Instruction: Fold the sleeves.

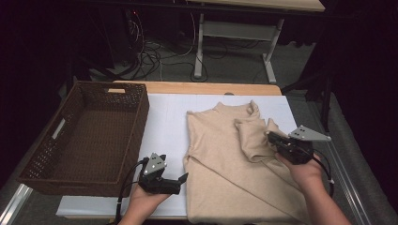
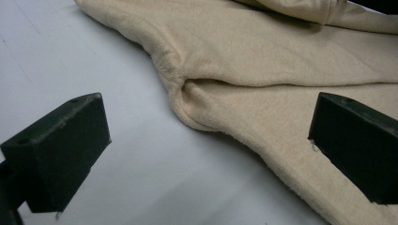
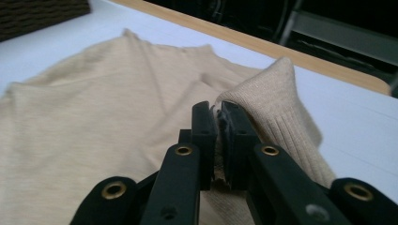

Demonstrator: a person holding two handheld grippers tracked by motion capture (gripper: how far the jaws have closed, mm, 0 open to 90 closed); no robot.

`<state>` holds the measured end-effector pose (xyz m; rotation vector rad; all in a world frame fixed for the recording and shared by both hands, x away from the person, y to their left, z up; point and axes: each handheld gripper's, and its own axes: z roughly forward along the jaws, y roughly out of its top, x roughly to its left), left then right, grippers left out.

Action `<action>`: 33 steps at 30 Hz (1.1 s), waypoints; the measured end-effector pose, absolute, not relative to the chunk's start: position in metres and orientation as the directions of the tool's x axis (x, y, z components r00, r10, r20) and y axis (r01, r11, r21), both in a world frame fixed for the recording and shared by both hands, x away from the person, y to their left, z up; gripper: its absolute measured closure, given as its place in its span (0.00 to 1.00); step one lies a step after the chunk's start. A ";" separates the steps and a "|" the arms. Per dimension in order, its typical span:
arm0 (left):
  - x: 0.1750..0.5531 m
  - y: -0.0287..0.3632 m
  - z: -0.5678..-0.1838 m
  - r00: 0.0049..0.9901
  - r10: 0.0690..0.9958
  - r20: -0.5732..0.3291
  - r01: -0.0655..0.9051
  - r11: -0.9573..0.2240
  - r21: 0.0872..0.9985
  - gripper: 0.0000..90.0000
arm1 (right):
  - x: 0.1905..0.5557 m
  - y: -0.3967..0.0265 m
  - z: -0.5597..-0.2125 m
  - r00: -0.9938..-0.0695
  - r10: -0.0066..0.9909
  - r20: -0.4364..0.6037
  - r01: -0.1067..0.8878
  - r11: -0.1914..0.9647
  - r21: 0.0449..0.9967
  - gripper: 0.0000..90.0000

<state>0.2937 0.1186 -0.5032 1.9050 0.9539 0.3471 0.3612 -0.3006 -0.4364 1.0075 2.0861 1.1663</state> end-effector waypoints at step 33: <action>0.293 0.120 -0.502 0.655 0.740 -0.153 0.472 -0.243 0.847 0.00 | 0.314 -0.263 -0.456 -0.714 0.695 -0.082 0.305 0.414 0.858 0.50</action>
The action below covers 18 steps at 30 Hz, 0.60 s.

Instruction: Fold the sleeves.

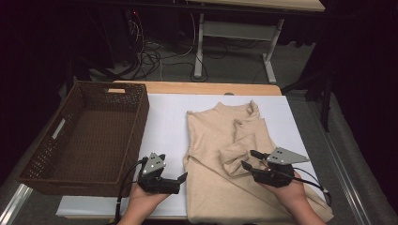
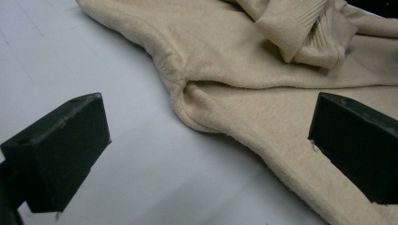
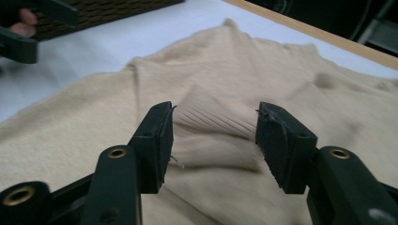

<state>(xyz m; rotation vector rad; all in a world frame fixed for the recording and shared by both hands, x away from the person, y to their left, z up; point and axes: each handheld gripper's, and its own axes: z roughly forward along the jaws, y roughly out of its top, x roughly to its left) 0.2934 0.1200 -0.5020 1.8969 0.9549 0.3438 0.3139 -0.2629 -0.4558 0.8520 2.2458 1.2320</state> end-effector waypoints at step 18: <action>0.297 0.108 -0.503 0.674 0.717 -0.177 0.481 -0.244 0.842 0.00 | 0.294 -0.371 -0.490 -0.503 0.864 -0.004 0.438 0.259 0.861 0.20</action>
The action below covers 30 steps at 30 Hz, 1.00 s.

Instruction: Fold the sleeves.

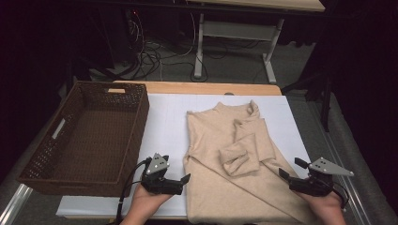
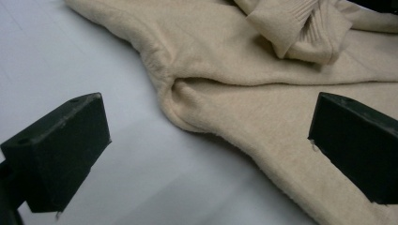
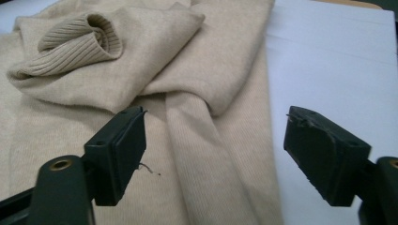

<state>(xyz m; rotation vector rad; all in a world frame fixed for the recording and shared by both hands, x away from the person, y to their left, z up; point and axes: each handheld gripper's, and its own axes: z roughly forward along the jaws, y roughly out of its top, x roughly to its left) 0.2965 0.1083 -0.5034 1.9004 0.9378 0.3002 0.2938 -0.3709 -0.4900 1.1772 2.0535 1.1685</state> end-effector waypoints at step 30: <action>0.382 -0.043 -0.483 0.781 0.583 -0.226 0.500 -0.366 0.785 0.16 | 0.283 -0.377 -0.498 -0.509 0.860 0.047 0.458 0.224 0.860 0.00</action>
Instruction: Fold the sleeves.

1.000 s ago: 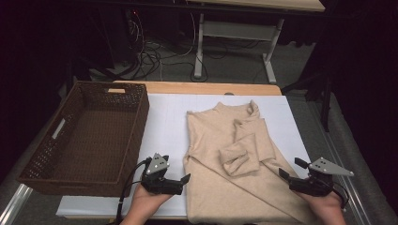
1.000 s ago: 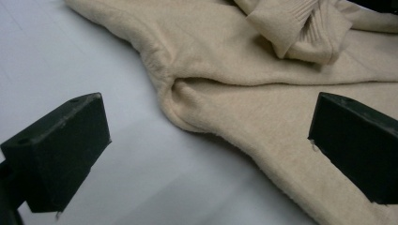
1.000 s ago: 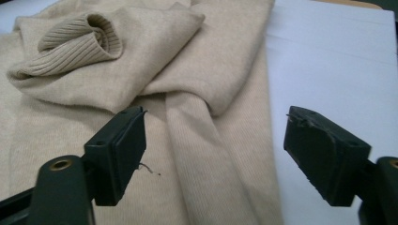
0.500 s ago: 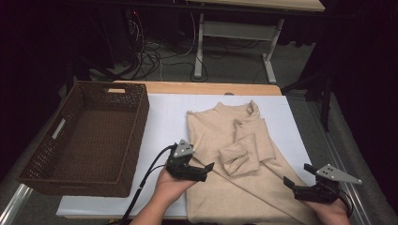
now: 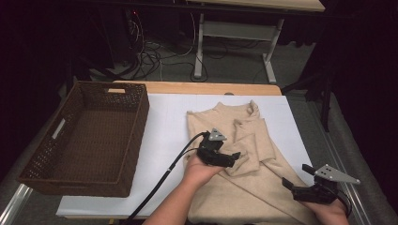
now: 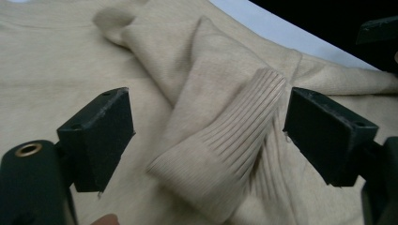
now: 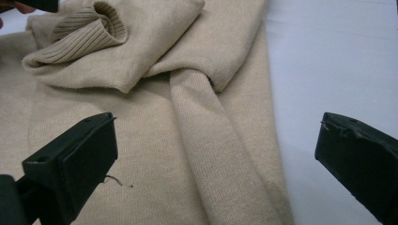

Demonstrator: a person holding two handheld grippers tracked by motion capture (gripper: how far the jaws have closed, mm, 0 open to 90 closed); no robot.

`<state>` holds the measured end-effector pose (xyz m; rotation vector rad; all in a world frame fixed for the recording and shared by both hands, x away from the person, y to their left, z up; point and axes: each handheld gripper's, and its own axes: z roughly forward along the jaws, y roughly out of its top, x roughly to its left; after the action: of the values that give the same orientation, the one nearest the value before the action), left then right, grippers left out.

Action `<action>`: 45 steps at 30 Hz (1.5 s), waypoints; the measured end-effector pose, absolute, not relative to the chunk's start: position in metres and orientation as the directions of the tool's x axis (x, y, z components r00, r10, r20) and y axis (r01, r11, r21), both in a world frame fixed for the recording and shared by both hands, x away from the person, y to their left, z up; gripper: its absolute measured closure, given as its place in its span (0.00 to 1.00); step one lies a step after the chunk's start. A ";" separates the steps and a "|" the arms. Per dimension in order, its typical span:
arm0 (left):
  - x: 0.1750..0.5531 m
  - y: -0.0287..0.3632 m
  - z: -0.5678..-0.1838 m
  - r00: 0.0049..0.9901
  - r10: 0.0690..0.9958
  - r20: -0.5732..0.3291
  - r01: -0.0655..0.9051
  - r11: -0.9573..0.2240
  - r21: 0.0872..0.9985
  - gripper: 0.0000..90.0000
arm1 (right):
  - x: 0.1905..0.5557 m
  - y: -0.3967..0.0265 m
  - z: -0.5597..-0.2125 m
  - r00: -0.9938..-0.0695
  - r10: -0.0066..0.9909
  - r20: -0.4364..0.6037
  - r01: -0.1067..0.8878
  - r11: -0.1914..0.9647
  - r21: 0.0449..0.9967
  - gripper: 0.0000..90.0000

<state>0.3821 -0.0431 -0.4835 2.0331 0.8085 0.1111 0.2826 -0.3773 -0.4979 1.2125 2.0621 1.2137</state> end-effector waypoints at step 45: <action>0.283 0.072 -0.491 0.767 0.609 -0.204 0.472 -0.319 0.822 0.36 | 0.283 -0.366 -0.499 -0.513 0.858 0.018 0.465 0.261 0.846 0.01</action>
<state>0.2826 0.0719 -0.4915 1.9754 0.8156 0.1744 0.2833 -0.3665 -0.4993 1.1975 2.0875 1.1657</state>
